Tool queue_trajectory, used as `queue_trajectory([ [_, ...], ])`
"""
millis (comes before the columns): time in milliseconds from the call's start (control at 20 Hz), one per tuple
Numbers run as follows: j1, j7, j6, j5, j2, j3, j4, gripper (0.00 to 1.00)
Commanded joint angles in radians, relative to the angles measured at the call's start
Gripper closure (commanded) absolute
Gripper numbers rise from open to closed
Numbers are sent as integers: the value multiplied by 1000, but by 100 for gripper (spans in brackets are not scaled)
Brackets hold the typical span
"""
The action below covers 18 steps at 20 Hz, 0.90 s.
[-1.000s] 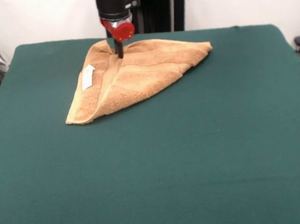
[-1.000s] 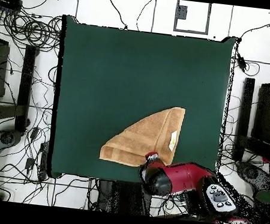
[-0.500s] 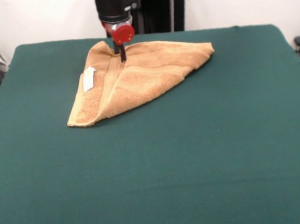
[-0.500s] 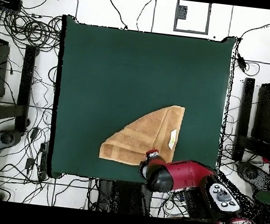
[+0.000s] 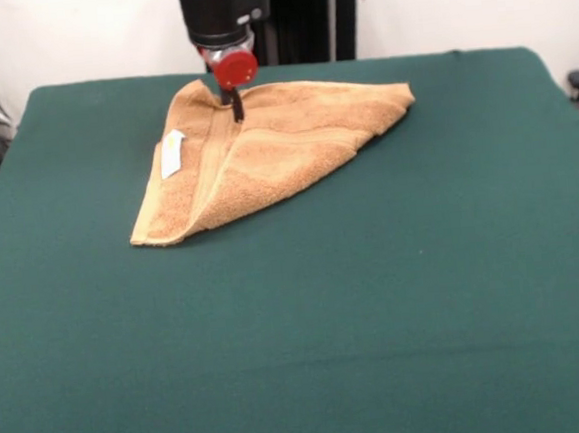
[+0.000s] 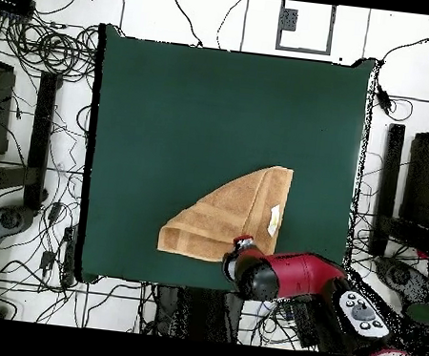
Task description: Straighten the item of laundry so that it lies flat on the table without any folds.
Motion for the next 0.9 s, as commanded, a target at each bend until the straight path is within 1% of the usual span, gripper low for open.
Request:
queue_trajectory([
  [50,19,-114,-16,70,79,182,-211,0],
  [200,20,-113,-1,69,77,183,-214,0],
  [400,22,-112,34,81,39,181,-200,0],
  [600,-2,-141,91,112,-10,206,-160,0],
  [900,-2,-162,191,147,-43,196,-158,0],
])
